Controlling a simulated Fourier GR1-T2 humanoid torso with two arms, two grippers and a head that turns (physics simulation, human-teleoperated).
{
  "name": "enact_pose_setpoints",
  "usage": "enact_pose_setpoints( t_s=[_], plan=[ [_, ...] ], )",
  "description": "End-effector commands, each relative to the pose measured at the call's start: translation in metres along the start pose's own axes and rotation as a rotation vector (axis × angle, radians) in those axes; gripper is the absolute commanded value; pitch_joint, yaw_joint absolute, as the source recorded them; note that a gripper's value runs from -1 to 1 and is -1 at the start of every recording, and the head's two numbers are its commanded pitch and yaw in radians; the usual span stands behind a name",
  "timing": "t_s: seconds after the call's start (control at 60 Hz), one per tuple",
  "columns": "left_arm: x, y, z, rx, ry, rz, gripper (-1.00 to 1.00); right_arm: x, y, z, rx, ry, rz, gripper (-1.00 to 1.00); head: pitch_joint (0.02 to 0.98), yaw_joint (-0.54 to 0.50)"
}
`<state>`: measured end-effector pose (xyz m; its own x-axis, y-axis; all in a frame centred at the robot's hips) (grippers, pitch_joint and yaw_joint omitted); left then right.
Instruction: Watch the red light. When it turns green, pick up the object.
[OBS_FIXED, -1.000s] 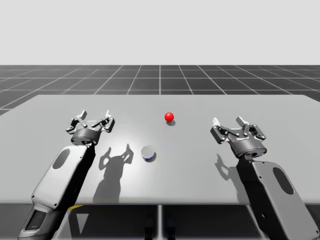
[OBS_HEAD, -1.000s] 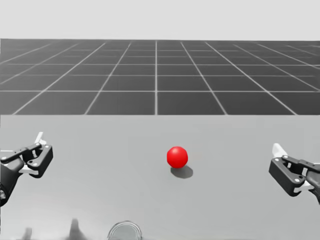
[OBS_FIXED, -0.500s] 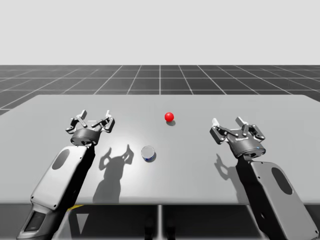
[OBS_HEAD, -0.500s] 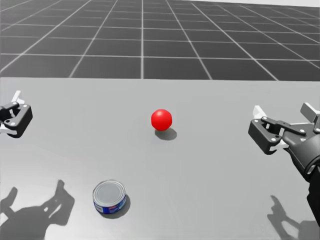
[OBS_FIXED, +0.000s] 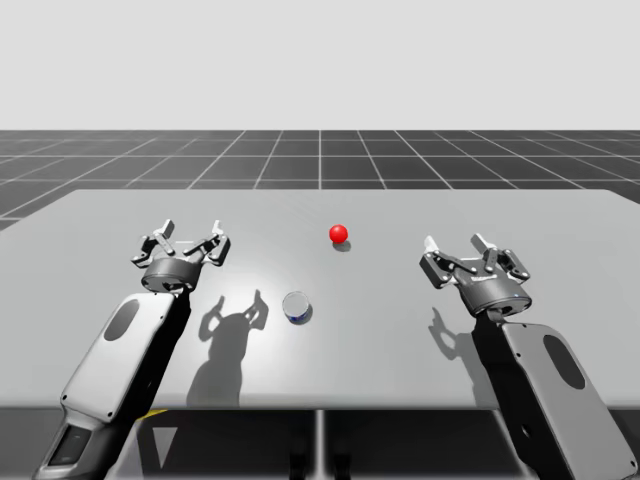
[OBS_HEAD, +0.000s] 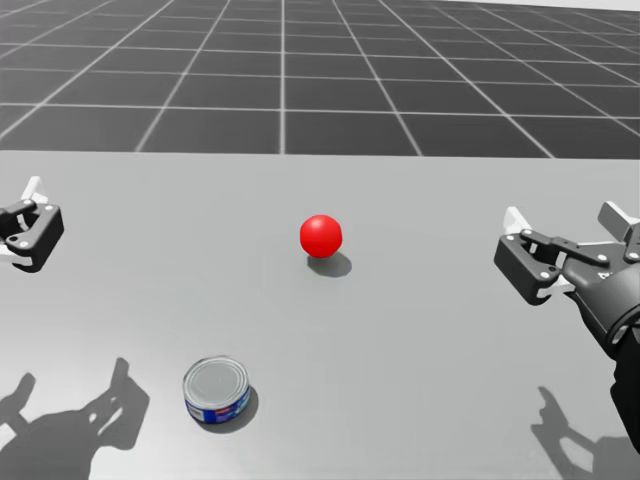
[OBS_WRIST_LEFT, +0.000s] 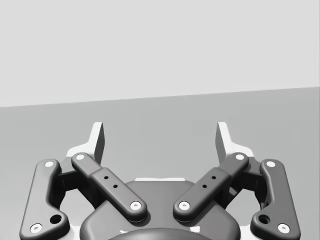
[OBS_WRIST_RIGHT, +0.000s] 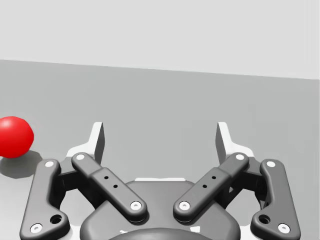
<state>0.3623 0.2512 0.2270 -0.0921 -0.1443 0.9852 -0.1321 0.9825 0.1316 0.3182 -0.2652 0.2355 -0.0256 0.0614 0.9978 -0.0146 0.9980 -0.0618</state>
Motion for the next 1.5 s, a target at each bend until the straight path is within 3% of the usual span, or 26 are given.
enact_pose_setpoints(
  t_s=[0.017,0.867,1.5],
  plan=[
    [-0.0001,-0.0005,0.0002,-0.001,0.000,-0.001,-1.00,-0.0002,0.0000,0.0000,0.002,0.001,-0.002,-1.00,0.619,-0.08],
    [0.0002,-0.0013,0.0003,-0.003,-0.002,-0.002,-1.00,0.0007,-0.0001,0.0000,0.006,0.002,-0.006,-1.00,0.615,-0.08],
    [0.0003,-0.0012,0.0005,-0.001,-0.005,-0.006,-1.00,0.0006,0.0002,0.0006,0.004,-0.001,0.007,-1.00,0.617,-0.08]
  ],
)
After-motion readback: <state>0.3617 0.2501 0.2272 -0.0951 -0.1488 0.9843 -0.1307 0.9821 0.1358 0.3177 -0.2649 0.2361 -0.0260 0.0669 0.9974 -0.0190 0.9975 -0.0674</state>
